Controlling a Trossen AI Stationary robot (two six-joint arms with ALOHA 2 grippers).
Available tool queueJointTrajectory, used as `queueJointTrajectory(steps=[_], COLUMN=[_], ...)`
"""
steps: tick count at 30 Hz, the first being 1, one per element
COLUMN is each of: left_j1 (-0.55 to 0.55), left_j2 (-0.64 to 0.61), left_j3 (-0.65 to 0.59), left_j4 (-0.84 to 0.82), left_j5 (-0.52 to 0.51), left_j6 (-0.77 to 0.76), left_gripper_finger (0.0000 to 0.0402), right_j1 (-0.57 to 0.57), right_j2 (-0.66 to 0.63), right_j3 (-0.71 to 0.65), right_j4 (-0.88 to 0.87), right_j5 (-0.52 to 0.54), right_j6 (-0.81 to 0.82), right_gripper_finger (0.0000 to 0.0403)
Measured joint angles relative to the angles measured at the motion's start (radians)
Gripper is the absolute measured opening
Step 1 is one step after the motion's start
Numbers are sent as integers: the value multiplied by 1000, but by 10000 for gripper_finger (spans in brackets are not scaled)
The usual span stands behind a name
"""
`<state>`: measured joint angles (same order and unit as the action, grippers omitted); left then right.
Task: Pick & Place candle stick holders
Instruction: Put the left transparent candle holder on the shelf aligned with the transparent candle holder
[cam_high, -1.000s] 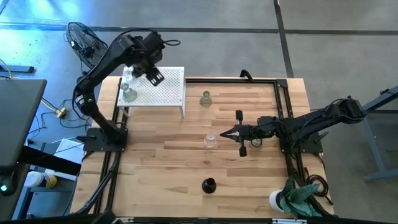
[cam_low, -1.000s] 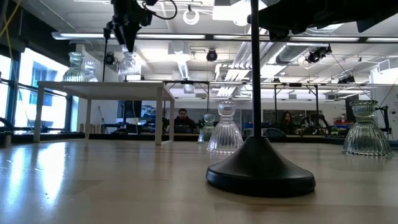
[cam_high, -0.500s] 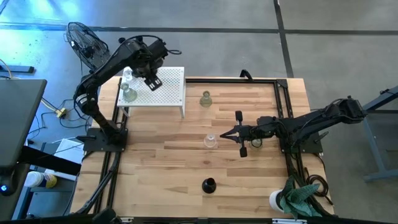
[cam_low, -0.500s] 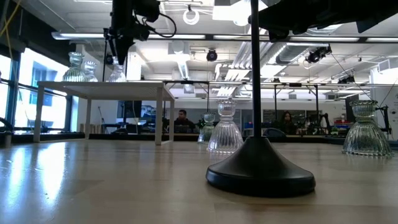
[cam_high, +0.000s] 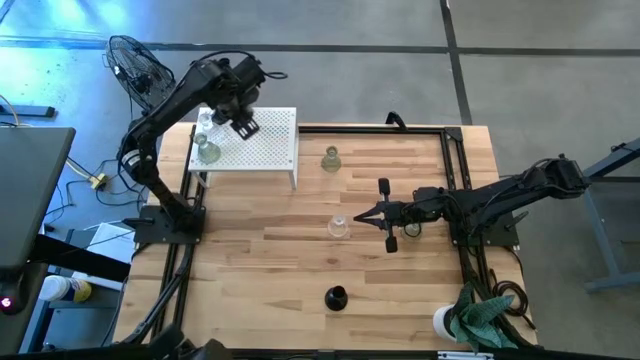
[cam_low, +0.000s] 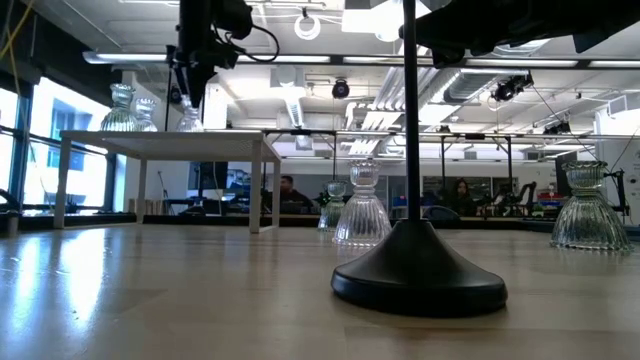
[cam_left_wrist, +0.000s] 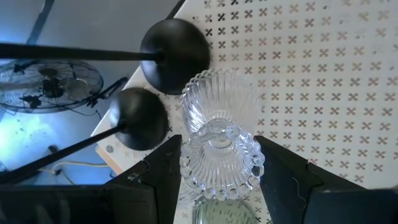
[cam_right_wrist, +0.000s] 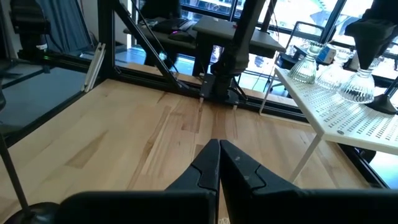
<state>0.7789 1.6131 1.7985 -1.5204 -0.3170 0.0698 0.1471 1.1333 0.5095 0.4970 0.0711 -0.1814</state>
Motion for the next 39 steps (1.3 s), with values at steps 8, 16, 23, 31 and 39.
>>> queueJointTrajectory(steps=[8, 16, 23, 31, 39], left_j1=[13, 13, 14, 14, 14], left_j2=[0, 0, 0, 0, 0], left_j3=[0, 0, 0, 0, 0], left_j4=[10, 9, 17, 33, 30], left_j5=[35, 37, 37, 46, 45], left_j6=[3, 8, 28, 40, 42], left_gripper_finger=[172, 172, 173, 173, 173], right_j1=[0, 0, 0, 0, 0], right_j2=[0, 0, 0, 0, 0], right_j3=[0, 0, 0, 0, 0], right_j4=[-2, -2, -2, -1, -1], right_j5=[0, 0, 0, 0, -1], right_j6=[-1, 0, 0, -1, -1], right_gripper_finger=[0, 0, 0, 0, 0])
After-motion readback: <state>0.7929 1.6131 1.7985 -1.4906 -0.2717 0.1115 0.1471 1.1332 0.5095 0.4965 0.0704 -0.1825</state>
